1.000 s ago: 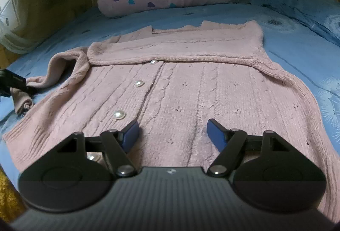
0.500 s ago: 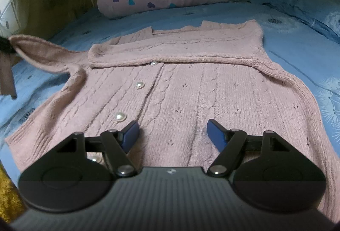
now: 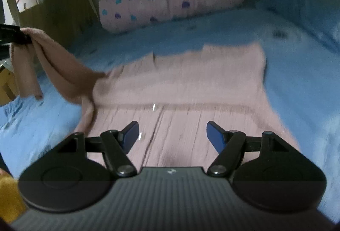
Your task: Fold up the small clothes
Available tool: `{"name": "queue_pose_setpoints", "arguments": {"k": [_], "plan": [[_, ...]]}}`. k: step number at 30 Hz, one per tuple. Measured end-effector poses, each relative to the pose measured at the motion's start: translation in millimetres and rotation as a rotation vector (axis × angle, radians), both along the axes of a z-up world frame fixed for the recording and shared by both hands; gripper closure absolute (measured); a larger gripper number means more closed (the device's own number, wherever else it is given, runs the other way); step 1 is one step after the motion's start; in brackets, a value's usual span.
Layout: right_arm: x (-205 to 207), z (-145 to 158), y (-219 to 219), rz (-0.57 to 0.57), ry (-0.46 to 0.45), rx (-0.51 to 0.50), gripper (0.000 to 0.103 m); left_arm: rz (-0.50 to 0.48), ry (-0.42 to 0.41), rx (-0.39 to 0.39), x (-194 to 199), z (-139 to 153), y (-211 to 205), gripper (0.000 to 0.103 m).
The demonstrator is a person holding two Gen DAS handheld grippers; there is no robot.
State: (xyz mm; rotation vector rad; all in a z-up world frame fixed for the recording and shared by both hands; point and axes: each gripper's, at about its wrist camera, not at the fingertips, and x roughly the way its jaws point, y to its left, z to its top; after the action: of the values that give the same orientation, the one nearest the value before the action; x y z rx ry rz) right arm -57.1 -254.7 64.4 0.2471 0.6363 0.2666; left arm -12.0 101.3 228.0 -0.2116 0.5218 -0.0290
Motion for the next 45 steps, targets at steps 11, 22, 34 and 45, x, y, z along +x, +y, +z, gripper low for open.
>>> {"name": "queue_pose_setpoints", "arguments": {"k": [11,22,34,45], "plan": [[37.5,-18.1,-31.7,-0.084,0.048,0.025,0.031,-0.153,0.088,0.085,59.2,-63.0,-141.6,0.085],[44.6,-26.9,-40.8,-0.127,0.115,0.06,0.03,-0.229,0.315,0.216,94.9,-170.3,-213.6,0.049],[46.8,-30.0,-35.3,-0.113,0.132,0.032,0.03,-0.244,0.34,0.205,60.5,-158.2,-184.2,0.012],[35.9,-28.9,-23.9,-0.064,0.1,-0.004,0.03,-0.192,0.273,0.248,9.7,-124.5,-137.3,0.011]]}}
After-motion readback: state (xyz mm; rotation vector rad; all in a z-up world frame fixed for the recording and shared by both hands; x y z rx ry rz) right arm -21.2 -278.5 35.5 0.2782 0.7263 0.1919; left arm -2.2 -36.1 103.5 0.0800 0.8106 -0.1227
